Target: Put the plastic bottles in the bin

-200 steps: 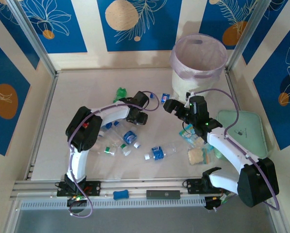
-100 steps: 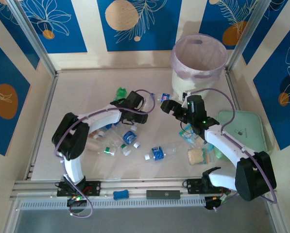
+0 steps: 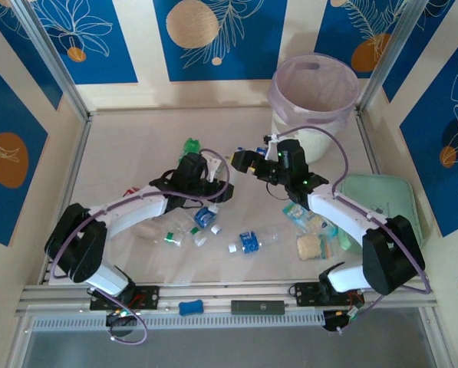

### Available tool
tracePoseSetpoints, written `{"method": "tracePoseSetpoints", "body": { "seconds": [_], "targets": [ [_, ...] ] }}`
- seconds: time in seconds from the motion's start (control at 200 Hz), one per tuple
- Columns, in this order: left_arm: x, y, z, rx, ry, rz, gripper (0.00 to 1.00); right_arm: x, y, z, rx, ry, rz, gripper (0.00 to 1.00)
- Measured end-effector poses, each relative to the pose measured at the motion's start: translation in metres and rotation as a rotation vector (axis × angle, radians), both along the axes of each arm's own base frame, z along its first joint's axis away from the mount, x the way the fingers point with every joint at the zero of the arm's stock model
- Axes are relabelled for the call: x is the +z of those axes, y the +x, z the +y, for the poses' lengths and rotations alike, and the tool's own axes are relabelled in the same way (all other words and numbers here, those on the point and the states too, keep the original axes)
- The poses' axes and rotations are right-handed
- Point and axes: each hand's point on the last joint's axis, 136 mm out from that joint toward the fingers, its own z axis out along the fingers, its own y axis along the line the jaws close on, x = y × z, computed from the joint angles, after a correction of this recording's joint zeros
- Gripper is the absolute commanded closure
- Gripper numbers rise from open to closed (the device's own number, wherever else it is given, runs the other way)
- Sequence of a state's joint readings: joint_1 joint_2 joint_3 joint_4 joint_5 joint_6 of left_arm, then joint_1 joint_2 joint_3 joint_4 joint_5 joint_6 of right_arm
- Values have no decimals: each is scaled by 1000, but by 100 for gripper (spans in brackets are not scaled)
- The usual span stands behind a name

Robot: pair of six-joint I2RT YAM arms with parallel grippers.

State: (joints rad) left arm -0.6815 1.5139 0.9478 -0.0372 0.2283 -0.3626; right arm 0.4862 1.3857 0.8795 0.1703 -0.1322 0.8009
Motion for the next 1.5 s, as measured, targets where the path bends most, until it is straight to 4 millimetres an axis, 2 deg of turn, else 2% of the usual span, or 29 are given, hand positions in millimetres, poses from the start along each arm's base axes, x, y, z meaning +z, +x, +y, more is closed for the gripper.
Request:
{"method": "tracePoseSetpoints", "body": {
  "seconds": [0.205,0.425,0.65,0.775,0.895,1.045,1.171,1.271,1.301,1.411,1.501],
  "targets": [
    [7,-9,-1,-18,-47,-14,51,-8,4,17,32,-10,20,9],
    [1,-12,0,-15,-52,-5,50,-14,7,23,39,-16,38,23],
    [10,-16,-5,-34,-81,-36,49,-24,7,28,51,-24,58,24],
    [10,-19,-4,-36,-82,-38,47,-22,6,31,67,-16,59,37],
    [10,-19,-4,-33,-80,-40,38,-22,5,32,64,-7,67,44],
    [13,-19,-4,-32,-92,-50,17,-22,5,32,66,-10,65,46],
    [27,-17,-3,-16,-122,-89,9,-24,8,27,53,-21,69,46],
    [37,-14,3,12,-131,-129,0,-25,13,16,23,-42,65,46],
    [40,-14,5,23,-132,-141,0,-24,14,11,12,-52,63,46],
    [41,-13,17,74,-119,-167,0,-11,17,-10,-31,-79,29,47],
    [35,-12,27,120,-99,-173,0,10,19,-28,-62,-95,-24,47]
  ]
}}
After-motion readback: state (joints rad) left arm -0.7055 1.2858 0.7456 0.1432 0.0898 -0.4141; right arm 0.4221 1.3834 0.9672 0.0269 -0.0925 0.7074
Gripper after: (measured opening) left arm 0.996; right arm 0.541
